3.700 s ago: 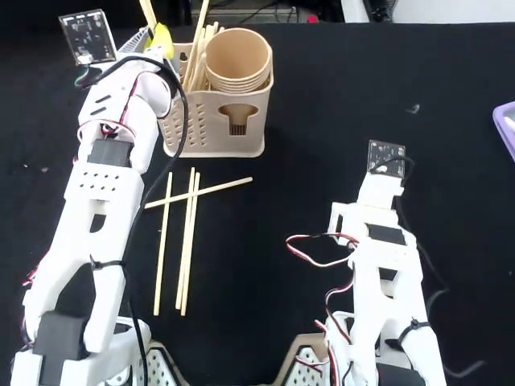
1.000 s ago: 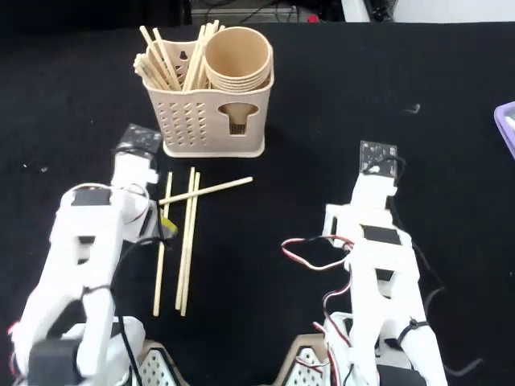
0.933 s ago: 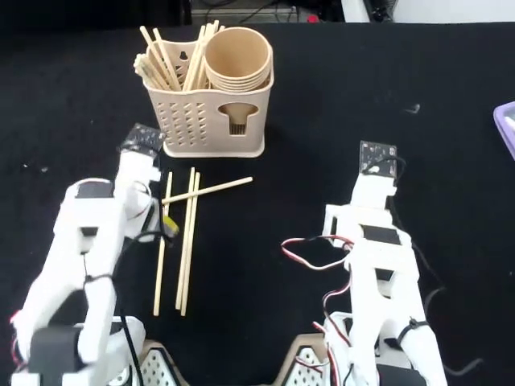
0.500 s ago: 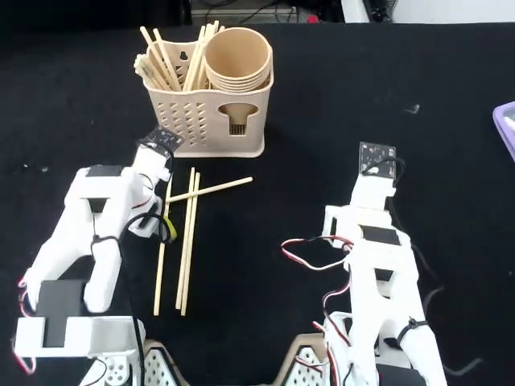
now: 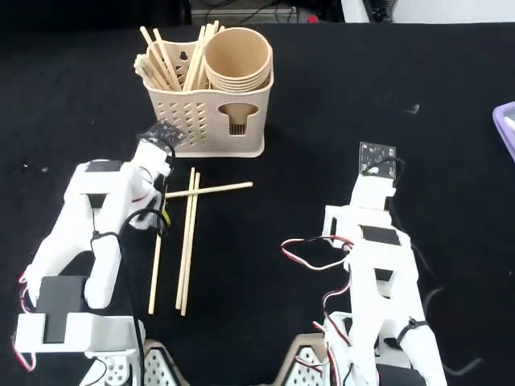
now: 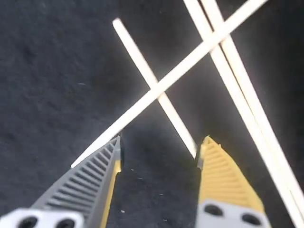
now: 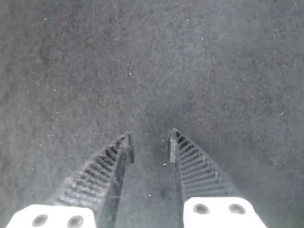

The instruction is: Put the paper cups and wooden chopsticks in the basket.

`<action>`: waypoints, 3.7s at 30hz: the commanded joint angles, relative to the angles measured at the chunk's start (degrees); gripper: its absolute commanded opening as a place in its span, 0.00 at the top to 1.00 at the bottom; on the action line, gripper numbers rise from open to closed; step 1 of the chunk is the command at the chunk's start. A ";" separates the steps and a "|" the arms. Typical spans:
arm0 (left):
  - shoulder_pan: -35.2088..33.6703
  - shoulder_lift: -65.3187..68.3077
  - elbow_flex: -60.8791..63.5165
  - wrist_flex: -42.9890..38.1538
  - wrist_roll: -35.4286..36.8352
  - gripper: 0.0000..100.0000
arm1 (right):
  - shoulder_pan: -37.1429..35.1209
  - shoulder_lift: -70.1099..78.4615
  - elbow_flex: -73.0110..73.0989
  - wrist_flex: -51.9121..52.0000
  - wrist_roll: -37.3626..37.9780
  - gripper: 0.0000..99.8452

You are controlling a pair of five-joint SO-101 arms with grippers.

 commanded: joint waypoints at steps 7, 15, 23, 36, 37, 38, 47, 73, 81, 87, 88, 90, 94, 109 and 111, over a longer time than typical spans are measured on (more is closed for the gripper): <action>-4.09 -0.35 -3.82 -0.88 -9.41 0.75 | -0.62 -1.27 -0.40 -1.14 0.09 0.87; -5.41 0.35 -4.70 -4.40 -9.23 0.74 | -0.62 -1.27 -0.48 -1.14 0.09 0.87; -5.14 7.12 -5.23 -6.51 -9.23 0.75 | -0.62 -1.27 -0.40 -1.14 0.09 0.87; -3.91 1.93 -5.05 5.36 -9.58 0.83 | -0.62 -1.36 -0.48 -1.14 0.09 0.87; -3.82 0.79 -4.79 6.15 -9.58 0.85 | -0.62 -1.36 -0.48 -1.14 0.09 0.87; -3.74 -0.18 -4.70 7.03 -9.58 0.87 | -0.62 -1.45 -0.48 -1.14 0.09 0.87; -1.98 -5.01 -4.62 18.20 -9.58 0.89 | -0.62 -1.54 -0.48 -1.14 0.09 0.87; -2.33 4.66 -2.68 0.35 -9.49 0.78 | -0.53 -1.54 -0.48 -1.14 0.09 0.87; -1.71 -2.20 -2.15 7.91 -12.31 0.97 | -0.53 -1.54 -0.48 -1.14 0.09 0.87; -1.63 -10.90 4.70 14.07 -18.02 0.97 | -0.53 -1.54 -0.48 -1.14 0.09 0.87; -1.63 -12.66 6.64 14.07 -19.25 0.97 | -0.53 -1.63 -0.48 -1.14 0.09 0.87; -1.63 -16.26 10.86 14.07 -22.33 0.97 | -0.53 -1.63 -0.48 -1.14 0.09 0.87; -2.42 -22.68 18.51 14.07 -29.45 0.97 | -0.53 -1.54 -0.48 -1.14 0.09 0.87; -5.76 -30.68 20.44 14.07 -30.86 0.78 | -0.53 -1.54 -0.48 -1.14 0.09 0.87; -2.77 -30.68 20.09 14.15 -30.42 0.79 | -0.53 -1.54 -0.48 -1.14 0.09 0.87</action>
